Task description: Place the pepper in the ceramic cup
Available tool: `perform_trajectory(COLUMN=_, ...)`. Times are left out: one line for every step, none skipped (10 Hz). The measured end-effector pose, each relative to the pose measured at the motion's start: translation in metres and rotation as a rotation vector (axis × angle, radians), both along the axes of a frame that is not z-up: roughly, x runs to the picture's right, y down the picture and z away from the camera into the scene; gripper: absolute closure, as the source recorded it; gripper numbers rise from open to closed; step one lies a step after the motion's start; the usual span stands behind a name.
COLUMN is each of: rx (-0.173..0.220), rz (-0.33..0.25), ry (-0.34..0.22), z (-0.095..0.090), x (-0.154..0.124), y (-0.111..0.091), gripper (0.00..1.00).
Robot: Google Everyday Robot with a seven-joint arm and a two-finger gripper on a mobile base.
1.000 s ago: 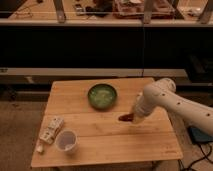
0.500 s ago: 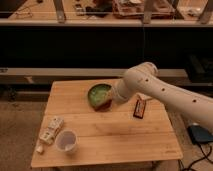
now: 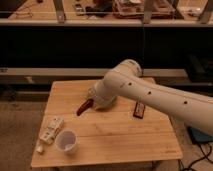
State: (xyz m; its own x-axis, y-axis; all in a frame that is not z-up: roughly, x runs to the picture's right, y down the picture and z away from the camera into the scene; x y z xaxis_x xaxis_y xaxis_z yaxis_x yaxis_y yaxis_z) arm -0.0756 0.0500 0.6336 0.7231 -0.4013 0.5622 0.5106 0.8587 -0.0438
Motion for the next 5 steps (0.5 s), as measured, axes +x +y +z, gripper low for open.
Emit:
perform_trajectory(rx=0.031, rz=-0.016, ry=-0.006, z=-0.006, x=-0.012, y=0.001, gripper=1.00)
perform_trajectory(rx=0.060, rz=-0.030, ry=-0.012, z=-0.009, x=-0.022, y=0.002, gripper=1.00)
perform_trajectory(rx=0.109, rz=-0.058, ry=-0.027, z=-0.010, x=-0.041, y=0.006, gripper=1.00)
perform_trajectory(rx=0.153, rz=-0.085, ry=-0.048, z=-0.011, x=-0.058, y=0.011, gripper=1.00)
perform_trajectory(rx=0.165, rz=-0.092, ry=-0.054, z=-0.011, x=-0.062, y=0.013, gripper=1.00)
